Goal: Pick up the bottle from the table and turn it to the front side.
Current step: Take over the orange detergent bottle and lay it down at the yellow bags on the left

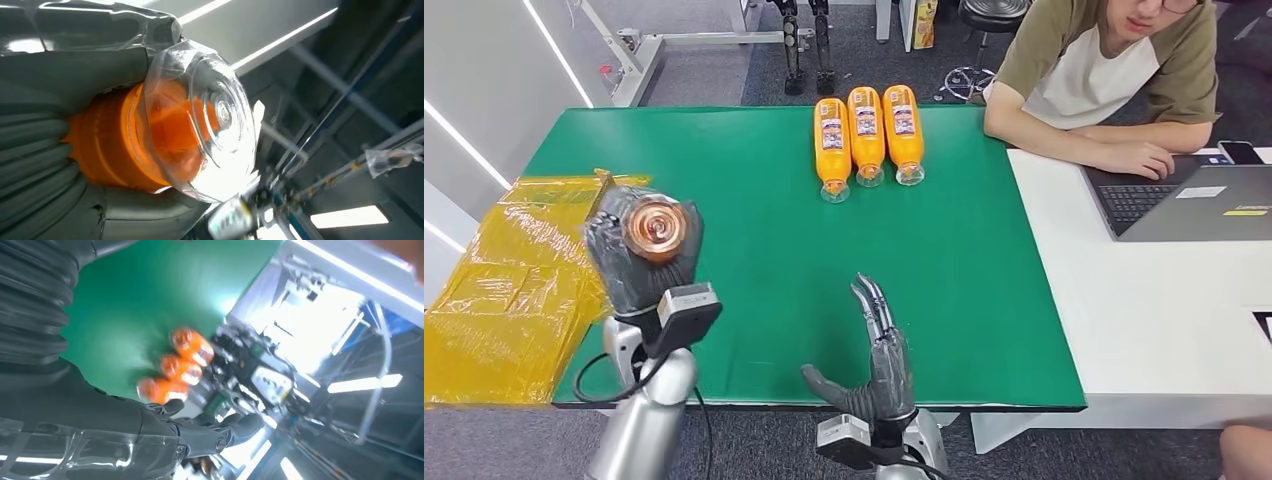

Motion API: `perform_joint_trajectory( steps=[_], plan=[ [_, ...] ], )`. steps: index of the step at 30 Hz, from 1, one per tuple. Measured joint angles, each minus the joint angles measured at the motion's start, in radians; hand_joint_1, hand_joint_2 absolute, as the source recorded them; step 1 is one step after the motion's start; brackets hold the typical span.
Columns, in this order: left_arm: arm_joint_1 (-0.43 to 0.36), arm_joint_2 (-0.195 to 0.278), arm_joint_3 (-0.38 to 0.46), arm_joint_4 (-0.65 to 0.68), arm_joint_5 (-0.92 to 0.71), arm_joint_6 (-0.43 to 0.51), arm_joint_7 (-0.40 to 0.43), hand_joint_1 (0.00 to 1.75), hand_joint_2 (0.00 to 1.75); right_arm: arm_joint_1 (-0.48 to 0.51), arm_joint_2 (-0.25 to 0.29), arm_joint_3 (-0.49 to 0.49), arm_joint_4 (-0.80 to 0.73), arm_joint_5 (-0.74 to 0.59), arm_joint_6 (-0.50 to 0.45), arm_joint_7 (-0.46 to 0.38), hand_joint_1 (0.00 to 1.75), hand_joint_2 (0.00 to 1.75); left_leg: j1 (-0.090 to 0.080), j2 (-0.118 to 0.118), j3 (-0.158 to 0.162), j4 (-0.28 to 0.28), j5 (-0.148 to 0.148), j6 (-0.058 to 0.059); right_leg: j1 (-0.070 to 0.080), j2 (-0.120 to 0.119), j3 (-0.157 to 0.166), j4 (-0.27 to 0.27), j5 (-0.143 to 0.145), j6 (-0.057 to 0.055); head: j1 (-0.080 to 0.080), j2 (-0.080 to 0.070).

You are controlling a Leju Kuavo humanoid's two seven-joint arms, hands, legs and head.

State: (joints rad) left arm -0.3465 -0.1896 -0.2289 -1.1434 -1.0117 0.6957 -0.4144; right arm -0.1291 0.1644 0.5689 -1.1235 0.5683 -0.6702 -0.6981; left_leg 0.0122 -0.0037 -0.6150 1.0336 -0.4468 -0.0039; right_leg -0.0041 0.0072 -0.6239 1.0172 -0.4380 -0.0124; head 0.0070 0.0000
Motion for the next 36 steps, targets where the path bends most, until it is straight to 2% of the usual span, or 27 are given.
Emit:
perform_joint_trajectory(
  steps=[5, 9, 13, 18, 26, 36],
  plan=[
    [-0.205, 0.090, 0.115, 0.177, -0.259, 0.000, 0.068, 1.75, 1.75, 0.036, 0.008, -0.033, -0.078, -0.030, 0.000, 0.001, 0.00, 1.75, 0.000, 0.001, 0.000, 0.000, 0.002, -0.003, 0.000, 0.001, 0.000, 0.000, 0.002, -0.002, 0.000, 0.000],
    [-0.342, 0.147, 0.129, 0.380, -0.399, -0.001, 0.149, 1.75, 1.75, 0.054, 0.008, -0.047, -0.120, -0.023, 0.000, 0.010, 0.00, 1.75, 0.000, 0.001, 0.000, 0.000, 0.004, -0.004, 0.000, 0.001, 0.000, 0.000, 0.003, -0.003, 0.000, 0.000],
    [-0.409, 0.167, 0.116, 0.572, -0.510, -0.024, 0.254, 1.75, 1.75, 0.063, 0.008, -0.050, -0.157, 0.000, 0.000, 0.039, 0.00, 1.75, 0.000, 0.002, 0.001, 0.000, 0.004, -0.004, 0.000, 0.002, 0.000, 0.000, 0.004, -0.003, 0.000, 0.000],
    [-0.409, 0.179, 0.036, 0.718, -0.553, -0.080, 0.340, 1.75, 1.75, 0.070, 0.008, -0.050, -0.189, 0.027, 0.000, 0.073, 0.00, 1.75, 0.000, 0.002, 0.000, 0.000, 0.003, -0.005, 0.000, 0.002, -0.001, 0.000, 0.003, -0.003, 0.000, 0.000],
    [-0.321, 0.193, -0.076, 0.820, -0.550, -0.119, 0.323, 1.75, 1.75, 0.077, 0.006, -0.048, -0.217, 0.045, 0.000, 0.092, 0.00, 1.75, 0.000, 0.003, 0.000, -0.001, 0.002, -0.005, -0.001, 0.004, -0.002, 0.000, 0.003, -0.003, 0.000, 0.000],
    [-0.203, 0.215, -0.115, 0.862, -0.519, -0.137, 0.348, 1.75, 1.75, 0.073, -0.010, -0.019, -0.222, 0.006, 0.000, 0.106, 0.00, 1.75, 0.000, 0.004, -0.001, -0.002, 0.002, -0.005, -0.001, 0.004, -0.004, 0.000, 0.003, -0.003, 0.000, 0.000]
  ],
)
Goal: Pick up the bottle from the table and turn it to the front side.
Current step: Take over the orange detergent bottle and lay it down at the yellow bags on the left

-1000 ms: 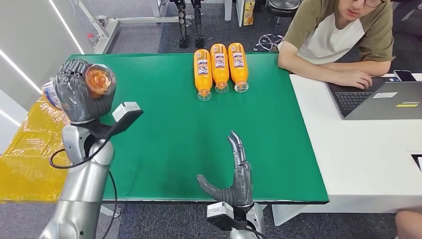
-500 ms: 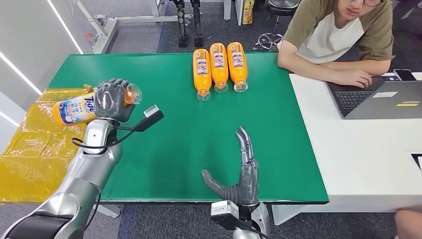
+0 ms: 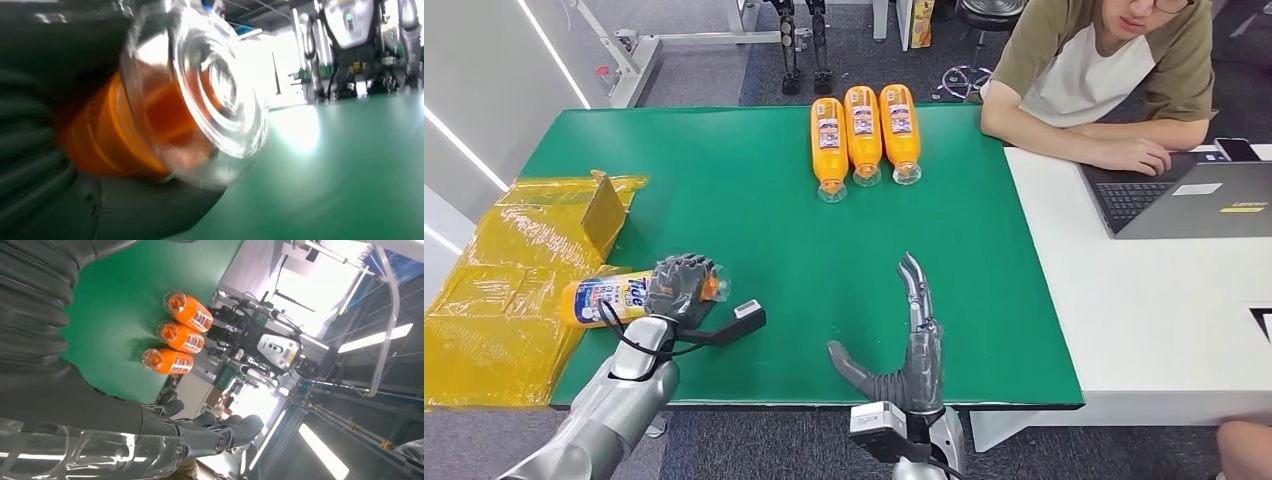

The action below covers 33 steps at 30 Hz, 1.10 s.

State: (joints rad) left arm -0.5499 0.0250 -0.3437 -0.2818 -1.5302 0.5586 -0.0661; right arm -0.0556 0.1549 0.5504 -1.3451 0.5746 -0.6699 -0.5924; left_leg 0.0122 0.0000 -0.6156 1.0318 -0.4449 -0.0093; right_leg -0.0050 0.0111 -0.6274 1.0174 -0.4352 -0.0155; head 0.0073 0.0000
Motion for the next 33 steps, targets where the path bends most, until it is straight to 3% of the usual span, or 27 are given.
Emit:
perform_joint_trajectory(
  steps=[5, 6, 10, 11, 16, 26, 29, 33],
  plan=[
    [0.008, 0.004, -0.002, 0.007, 0.003, -0.008, 0.021, 1.75, 1.75, -0.001, -0.004, 0.010, -0.003, -0.003, 0.004, 0.001, 0.00, 1.75, 0.000, 0.000, 0.000, 0.000, 0.000, 0.000, 0.000, 0.000, 0.000, 0.000, 0.000, 0.000, 0.000, 0.000],
    [0.008, 0.004, -0.002, 0.007, 0.004, -0.009, 0.025, 1.66, 1.75, -0.002, -0.005, 0.013, -0.003, -0.004, 0.006, 0.003, 0.00, 1.75, 0.000, 0.000, 0.000, 0.000, 0.000, 0.000, 0.000, 0.000, 0.000, 0.000, 0.000, 0.000, 0.000, 0.000],
    [0.009, 0.005, -0.002, 0.008, 0.017, -0.010, 0.034, 0.09, 1.75, -0.004, -0.007, 0.020, -0.007, -0.006, 0.016, 0.010, 0.00, 1.75, 0.000, 0.000, 0.000, 0.000, 0.000, 0.000, 0.000, 0.000, 0.000, 0.000, 0.000, 0.000, 0.000, 0.000],
    [0.011, 0.005, -0.001, 0.009, 0.024, -0.015, 0.035, 0.01, 1.75, -0.004, -0.007, 0.020, -0.007, -0.007, 0.018, 0.012, 0.00, 1.75, 0.000, 0.000, 0.000, 0.000, 0.000, 0.000, 0.000, 0.000, 0.000, 0.000, 0.000, 0.000, 0.000, 0.000],
    [0.028, -0.001, 0.021, 0.012, 0.103, -0.069, 0.000, 0.00, 1.75, -0.005, -0.008, 0.021, -0.007, -0.015, 0.023, 0.013, 0.00, 1.75, 0.000, 0.000, 0.000, -0.001, 0.000, -0.001, 0.000, 0.000, 0.000, 0.000, 0.000, -0.001, 0.000, 0.000],
    [0.023, -0.046, 0.163, 0.012, 0.314, -0.169, -0.212, 0.00, 1.75, -0.006, -0.010, 0.024, 0.002, -0.039, 0.034, -0.006, 0.00, 1.75, 0.000, -0.001, 0.000, -0.001, 0.001, -0.001, 0.000, -0.001, 0.000, 0.000, 0.000, -0.001, 0.000, 0.000],
    [0.015, -0.060, 0.221, 0.009, 0.395, -0.262, -0.302, 0.00, 1.75, -0.007, -0.010, 0.025, 0.005, -0.045, 0.034, -0.010, 0.00, 1.75, 0.000, -0.001, 0.001, -0.001, 0.001, -0.001, 0.000, -0.002, 0.001, 0.000, 0.000, -0.001, 0.000, 0.000],
    [-0.003, -0.066, 0.300, 0.002, 0.498, -0.454, -0.430, 0.00, 1.75, -0.007, -0.010, 0.025, 0.010, -0.054, 0.039, -0.015, 0.00, 1.75, 0.000, -0.001, 0.001, -0.001, 0.001, -0.001, 0.000, -0.002, 0.001, 0.001, 0.000, -0.001, 0.000, 0.000]
  ],
)
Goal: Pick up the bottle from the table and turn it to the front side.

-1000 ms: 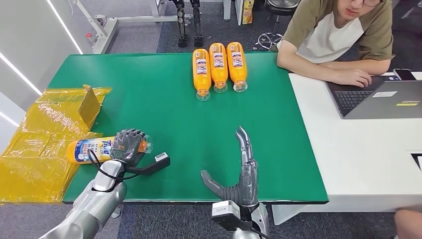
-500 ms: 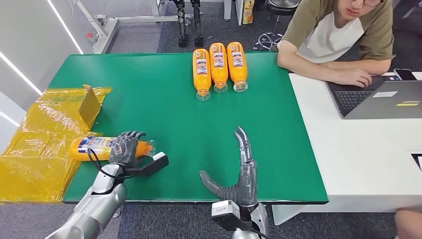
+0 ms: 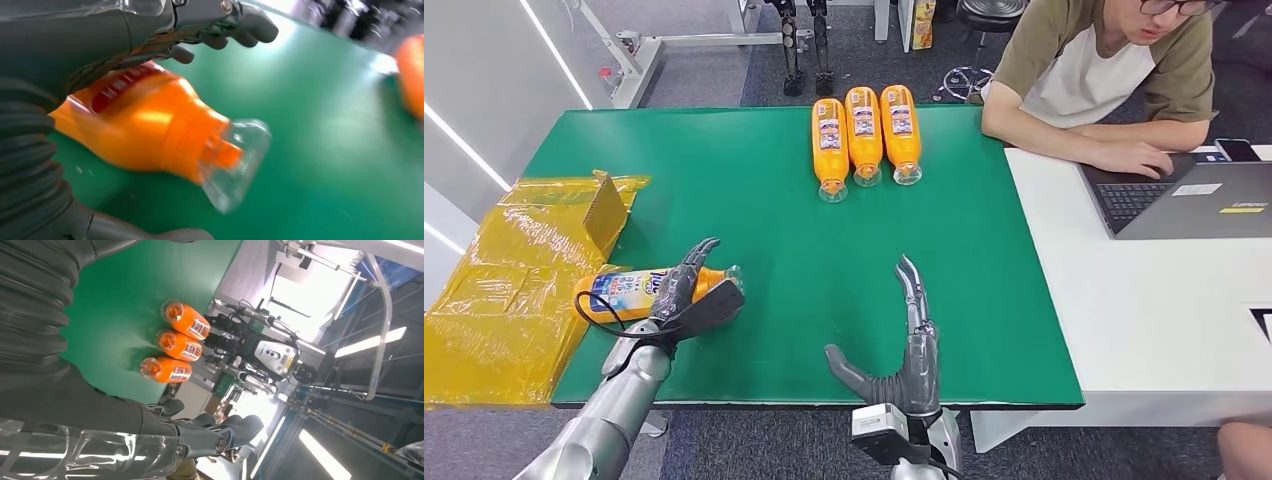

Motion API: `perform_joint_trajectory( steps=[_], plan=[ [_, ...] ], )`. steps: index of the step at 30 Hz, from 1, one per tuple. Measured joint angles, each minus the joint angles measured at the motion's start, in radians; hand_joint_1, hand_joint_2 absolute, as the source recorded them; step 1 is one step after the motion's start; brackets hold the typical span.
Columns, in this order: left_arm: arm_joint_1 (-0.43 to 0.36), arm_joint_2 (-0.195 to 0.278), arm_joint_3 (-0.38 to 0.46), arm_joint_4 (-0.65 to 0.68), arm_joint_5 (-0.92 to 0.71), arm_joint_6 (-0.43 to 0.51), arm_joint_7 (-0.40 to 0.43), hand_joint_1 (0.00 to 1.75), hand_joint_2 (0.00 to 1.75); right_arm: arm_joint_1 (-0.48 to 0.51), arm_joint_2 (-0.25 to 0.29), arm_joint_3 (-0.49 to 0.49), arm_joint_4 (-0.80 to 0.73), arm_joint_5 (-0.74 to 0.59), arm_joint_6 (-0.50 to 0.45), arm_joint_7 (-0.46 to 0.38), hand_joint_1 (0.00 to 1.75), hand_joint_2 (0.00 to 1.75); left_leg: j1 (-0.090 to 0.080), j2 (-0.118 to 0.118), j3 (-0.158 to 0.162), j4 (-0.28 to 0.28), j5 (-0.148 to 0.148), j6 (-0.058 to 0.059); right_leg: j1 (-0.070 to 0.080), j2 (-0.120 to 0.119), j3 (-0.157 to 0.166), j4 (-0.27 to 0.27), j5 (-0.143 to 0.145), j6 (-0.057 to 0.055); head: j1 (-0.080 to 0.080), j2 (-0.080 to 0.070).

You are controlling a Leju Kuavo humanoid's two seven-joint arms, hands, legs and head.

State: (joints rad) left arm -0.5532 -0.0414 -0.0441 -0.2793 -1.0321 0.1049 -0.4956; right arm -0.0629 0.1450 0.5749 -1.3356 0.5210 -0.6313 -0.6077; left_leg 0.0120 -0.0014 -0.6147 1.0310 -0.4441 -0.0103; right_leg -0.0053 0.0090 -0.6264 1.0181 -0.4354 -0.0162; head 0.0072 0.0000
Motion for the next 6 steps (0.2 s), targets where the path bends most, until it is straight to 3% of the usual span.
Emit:
perform_joint_trajectory(
  steps=[6],
  plan=[
    [-0.018, 0.008, 0.078, -0.015, 0.126, -0.318, -0.173, 0.00, 1.75, -0.002, 0.000, 0.000, 0.011, -0.015, 0.009, -0.009, 0.00, 1.75, 0.000, 0.000, 0.000, 0.000, 0.000, 0.000, 0.000, 0.000, 0.000, 0.001, 0.000, 0.000, 0.000, 0.000]
  ],
)
